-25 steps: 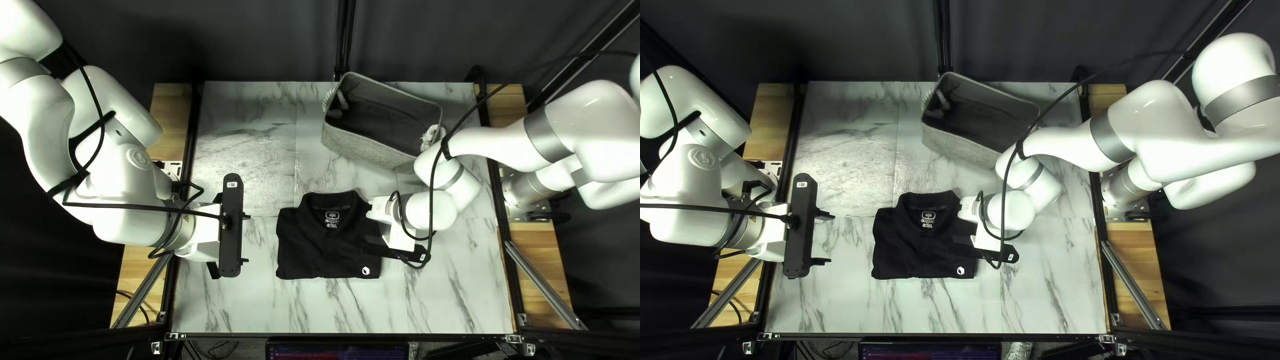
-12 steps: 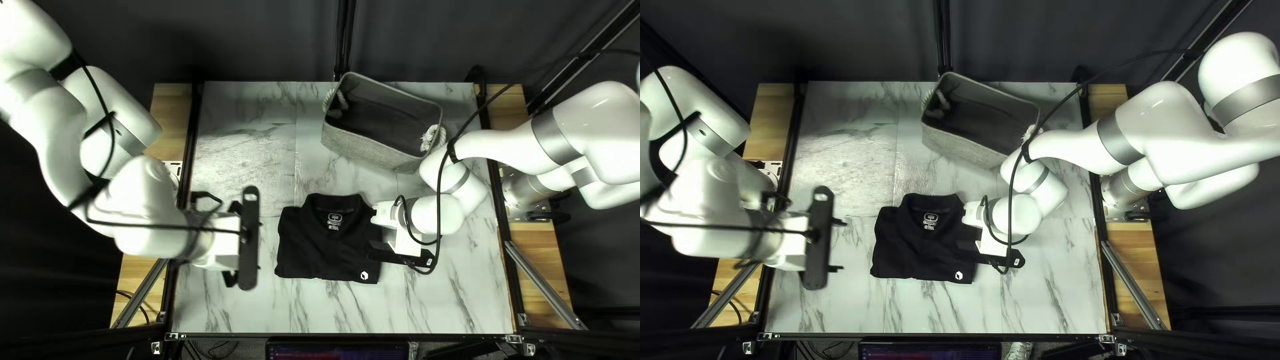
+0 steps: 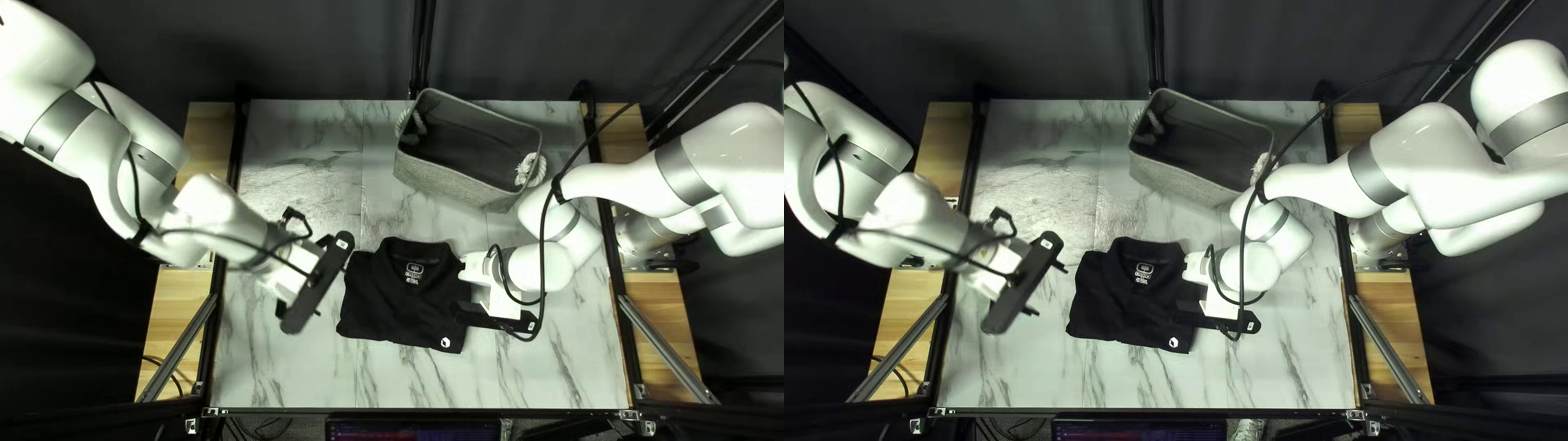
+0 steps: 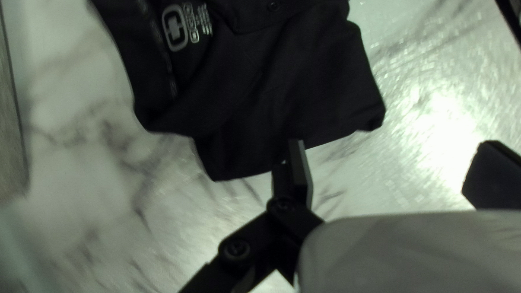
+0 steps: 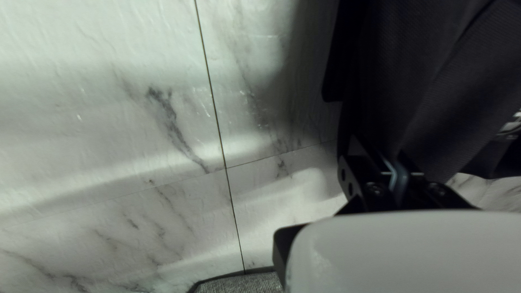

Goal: Pick up a folded sweatshirt and place it into a fabric basket

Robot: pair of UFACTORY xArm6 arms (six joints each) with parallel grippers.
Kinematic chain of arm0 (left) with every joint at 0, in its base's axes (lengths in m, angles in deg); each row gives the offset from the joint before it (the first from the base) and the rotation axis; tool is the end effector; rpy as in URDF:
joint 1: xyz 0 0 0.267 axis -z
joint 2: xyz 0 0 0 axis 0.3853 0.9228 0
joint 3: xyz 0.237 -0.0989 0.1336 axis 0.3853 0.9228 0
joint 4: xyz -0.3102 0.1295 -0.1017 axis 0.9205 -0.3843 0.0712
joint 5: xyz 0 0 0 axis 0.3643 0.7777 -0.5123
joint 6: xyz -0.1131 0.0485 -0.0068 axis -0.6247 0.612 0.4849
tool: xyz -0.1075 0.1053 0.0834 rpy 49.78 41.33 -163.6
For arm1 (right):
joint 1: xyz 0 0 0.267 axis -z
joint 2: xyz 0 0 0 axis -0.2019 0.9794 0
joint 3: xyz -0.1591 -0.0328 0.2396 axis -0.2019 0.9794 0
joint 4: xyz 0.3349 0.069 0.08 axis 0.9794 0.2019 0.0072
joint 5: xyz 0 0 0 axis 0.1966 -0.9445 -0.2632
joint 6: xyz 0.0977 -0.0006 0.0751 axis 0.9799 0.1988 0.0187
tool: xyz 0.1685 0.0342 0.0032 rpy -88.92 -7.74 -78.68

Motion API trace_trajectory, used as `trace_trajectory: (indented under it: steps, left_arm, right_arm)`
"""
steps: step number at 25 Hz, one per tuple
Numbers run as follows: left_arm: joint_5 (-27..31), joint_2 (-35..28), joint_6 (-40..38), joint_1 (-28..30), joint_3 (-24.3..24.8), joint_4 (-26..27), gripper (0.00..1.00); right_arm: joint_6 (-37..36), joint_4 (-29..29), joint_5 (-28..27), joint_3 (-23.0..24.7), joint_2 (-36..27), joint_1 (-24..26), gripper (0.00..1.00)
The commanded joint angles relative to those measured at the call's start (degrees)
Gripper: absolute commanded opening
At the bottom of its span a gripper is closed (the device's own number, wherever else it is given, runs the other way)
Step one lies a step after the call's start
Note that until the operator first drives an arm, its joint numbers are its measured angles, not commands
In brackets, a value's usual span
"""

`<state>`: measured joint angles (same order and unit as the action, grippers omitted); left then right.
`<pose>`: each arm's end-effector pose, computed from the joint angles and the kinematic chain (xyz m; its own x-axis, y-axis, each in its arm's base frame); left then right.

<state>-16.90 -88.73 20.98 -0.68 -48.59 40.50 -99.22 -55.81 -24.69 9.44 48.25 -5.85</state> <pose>0.3560 -0.1493 0.1760 0.6525 -0.5815 0.4860 -0.6230 -0.7767 -0.0929 0.4322 0.1089 0.0524 0.0976 0.9824 -0.1595 0.9482 -0.0430 0.3149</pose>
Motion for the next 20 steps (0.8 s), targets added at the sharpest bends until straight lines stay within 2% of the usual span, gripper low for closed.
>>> trace_trajectory:
  steps: [1,2,4,7,10,13,20]
  left_arm:
    - [0.3,-3.9,14.4,-4.5,3.3,9.6,1.0]
    - [0.0,-3.6,14.6,-4.9,3.3,9.9,1.0]
    - [-0.8,-1.7,8.4,-4.3,2.1,6.9,1.0]
    - [-1.1,1.0,-9.5,-1.9,-0.6,-3.8,1.0]
    - [-1.1,5.6,-34.5,0.3,-4.0,-17.1,1.0]
    - [0.6,10.9,-51.4,0.2,-7.9,-23.9,1.0]
    - [10.2,15.6,-63.4,-1.8,-15.3,-21.8,1.0]
  right_arm:
    - [0.0,-0.1,0.7,0.1,0.4,0.3,0.0]
    - [0.0,0.0,0.7,0.2,0.3,0.2,0.0]
    - [0.1,-0.1,0.9,0.4,0.2,0.2,0.0]
    - [0.1,-0.2,1.3,0.5,0.3,0.5,0.0]
    - [0.0,-0.1,1.3,0.8,0.0,0.5,0.0]
    - [0.2,-0.2,1.2,1.0,-0.2,0.3,0.0]
    - [0.4,-0.4,1.1,0.7,0.1,0.1,0.0]
